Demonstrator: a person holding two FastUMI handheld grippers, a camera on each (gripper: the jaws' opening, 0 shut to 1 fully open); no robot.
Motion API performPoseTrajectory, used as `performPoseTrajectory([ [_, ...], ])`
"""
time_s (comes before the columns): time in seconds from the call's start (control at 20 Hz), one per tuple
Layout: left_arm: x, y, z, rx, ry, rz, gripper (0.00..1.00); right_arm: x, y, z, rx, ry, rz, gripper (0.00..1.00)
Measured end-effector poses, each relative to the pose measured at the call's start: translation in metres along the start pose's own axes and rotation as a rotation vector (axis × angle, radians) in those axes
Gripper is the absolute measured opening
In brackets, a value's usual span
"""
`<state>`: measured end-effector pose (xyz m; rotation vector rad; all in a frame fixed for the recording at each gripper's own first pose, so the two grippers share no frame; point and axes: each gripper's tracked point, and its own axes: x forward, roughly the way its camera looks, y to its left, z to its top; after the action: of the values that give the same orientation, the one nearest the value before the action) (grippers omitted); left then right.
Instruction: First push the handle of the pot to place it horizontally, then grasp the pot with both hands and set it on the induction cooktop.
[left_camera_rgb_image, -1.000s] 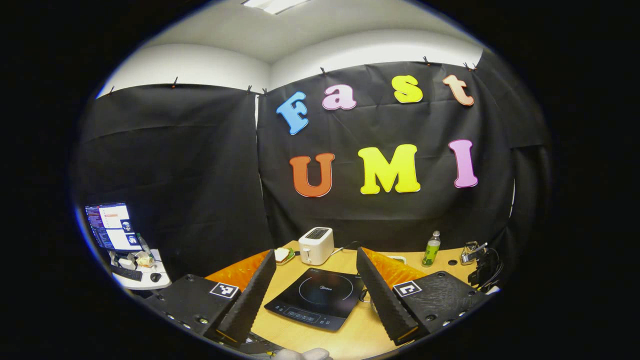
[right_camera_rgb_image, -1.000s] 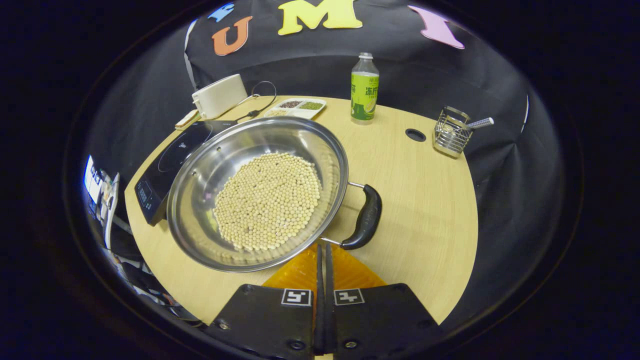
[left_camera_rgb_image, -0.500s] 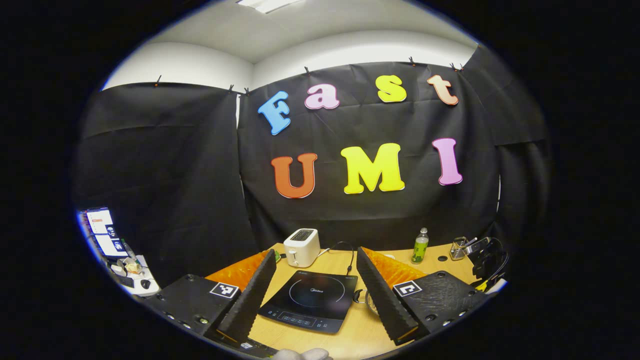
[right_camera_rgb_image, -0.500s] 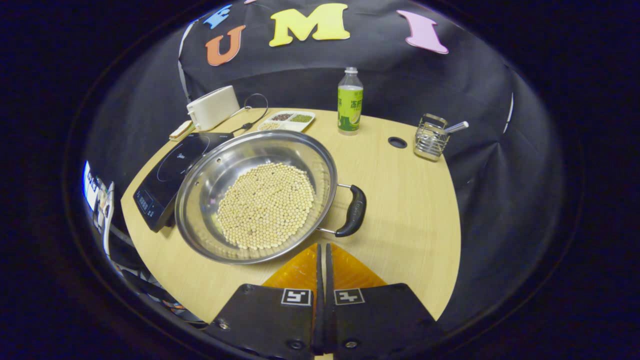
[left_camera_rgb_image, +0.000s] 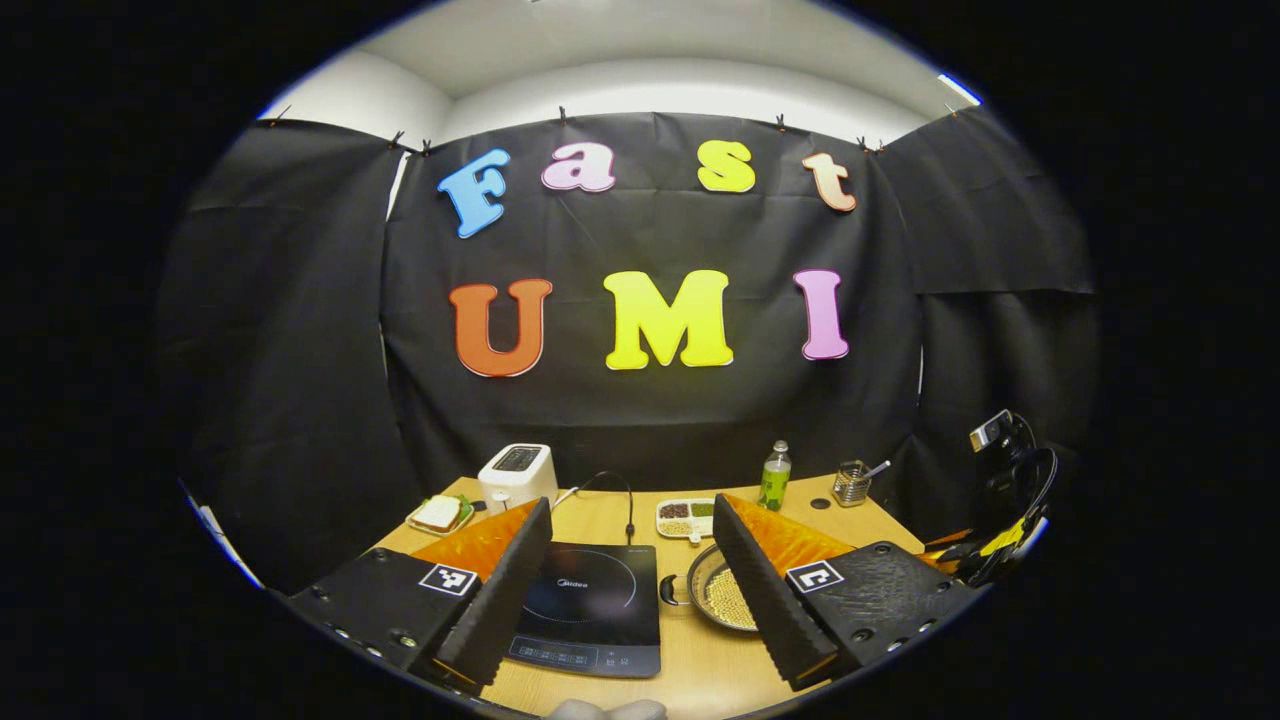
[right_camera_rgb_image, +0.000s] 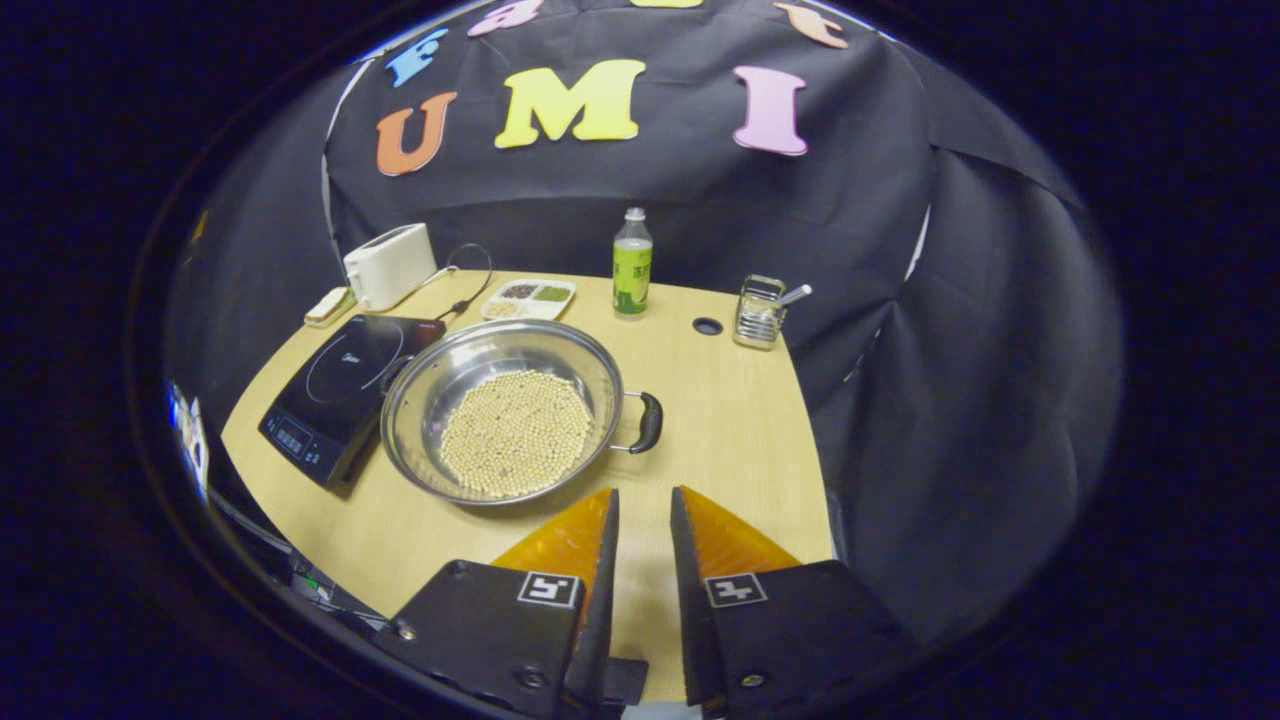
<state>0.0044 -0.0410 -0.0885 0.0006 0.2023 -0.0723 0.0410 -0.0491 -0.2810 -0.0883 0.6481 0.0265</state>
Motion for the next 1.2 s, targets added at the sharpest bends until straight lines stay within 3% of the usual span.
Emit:
performPoseTrajectory([
  [0.05,0.003,0.001,-0.007,-0.01,0.013,-0.031,0.96,-0.009,0.003,-0.001,0.017,-0.015,-0.011,0.38],
  [0.2,0.011,0.009,-0.032,-0.017,0.058,-0.076,0.96,-0.025,0.005,-0.004,0.029,-0.047,-0.072,0.81],
  [0.35,0.027,0.009,-0.062,-0.016,0.118,-0.106,0.96,-0.029,0.007,-0.006,0.023,-0.058,-0.108,0.89],
  [0.7,0.088,-0.02,-0.163,-0.084,0.365,-0.177,0.96,0.024,0.013,0.0,0.079,-0.012,-0.046,0.86],
  [0.85,0.121,-0.024,-0.204,-0.103,0.469,-0.163,0.96,0.062,0.009,0.008,0.094,0.019,-0.022,0.89],
  [1.05,0.16,-0.038,-0.243,-0.103,0.57,-0.164,1.0,0.109,0.005,0.017,0.067,0.073,0.011,0.86],
  [1.2,0.181,-0.048,-0.271,-0.107,0.651,-0.159,0.96,0.138,-0.005,0.021,0.059,0.116,0.015,0.86],
])
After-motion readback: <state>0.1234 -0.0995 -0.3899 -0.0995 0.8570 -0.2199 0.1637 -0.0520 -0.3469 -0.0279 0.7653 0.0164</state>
